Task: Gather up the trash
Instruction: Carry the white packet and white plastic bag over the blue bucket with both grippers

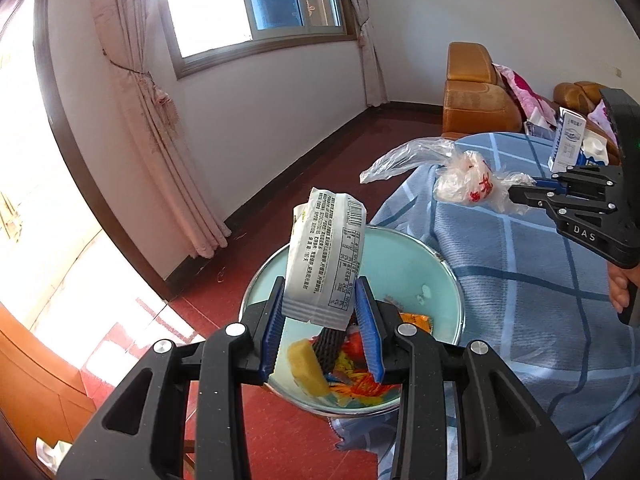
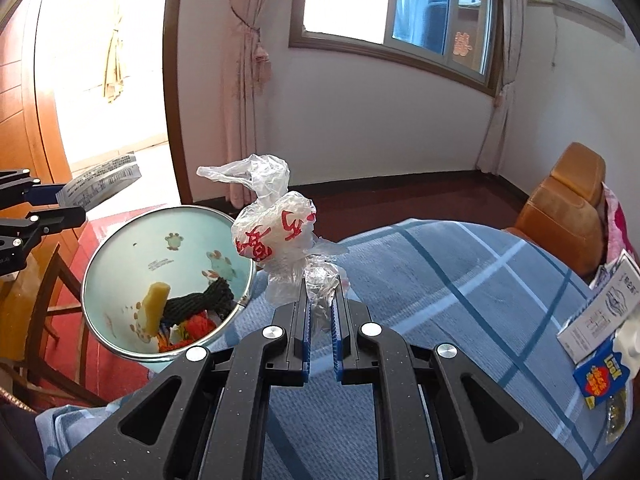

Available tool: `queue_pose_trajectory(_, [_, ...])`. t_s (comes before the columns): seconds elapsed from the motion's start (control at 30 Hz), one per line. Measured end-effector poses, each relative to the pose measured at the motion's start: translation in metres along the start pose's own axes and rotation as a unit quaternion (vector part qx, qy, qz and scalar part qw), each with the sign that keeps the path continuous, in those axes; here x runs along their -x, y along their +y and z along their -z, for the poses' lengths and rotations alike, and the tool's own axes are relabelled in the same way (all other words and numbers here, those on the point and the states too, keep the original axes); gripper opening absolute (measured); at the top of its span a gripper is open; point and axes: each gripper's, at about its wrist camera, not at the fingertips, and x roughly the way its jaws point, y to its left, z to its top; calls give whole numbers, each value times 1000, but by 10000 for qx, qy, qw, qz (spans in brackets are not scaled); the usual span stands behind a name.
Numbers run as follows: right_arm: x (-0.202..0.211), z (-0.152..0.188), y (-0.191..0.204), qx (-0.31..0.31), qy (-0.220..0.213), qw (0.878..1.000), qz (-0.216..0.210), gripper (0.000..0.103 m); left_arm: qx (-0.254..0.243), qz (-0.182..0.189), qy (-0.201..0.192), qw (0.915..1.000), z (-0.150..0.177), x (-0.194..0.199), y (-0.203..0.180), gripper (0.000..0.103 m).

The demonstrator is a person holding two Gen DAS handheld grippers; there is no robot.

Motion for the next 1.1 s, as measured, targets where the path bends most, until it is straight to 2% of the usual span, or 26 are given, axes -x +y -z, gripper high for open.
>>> queue_pose_trajectory(1.1, [-4, -6, 23, 367, -56, 9992, -131, 9, 55, -140, 80, 9999, 8, 0, 1, 34])
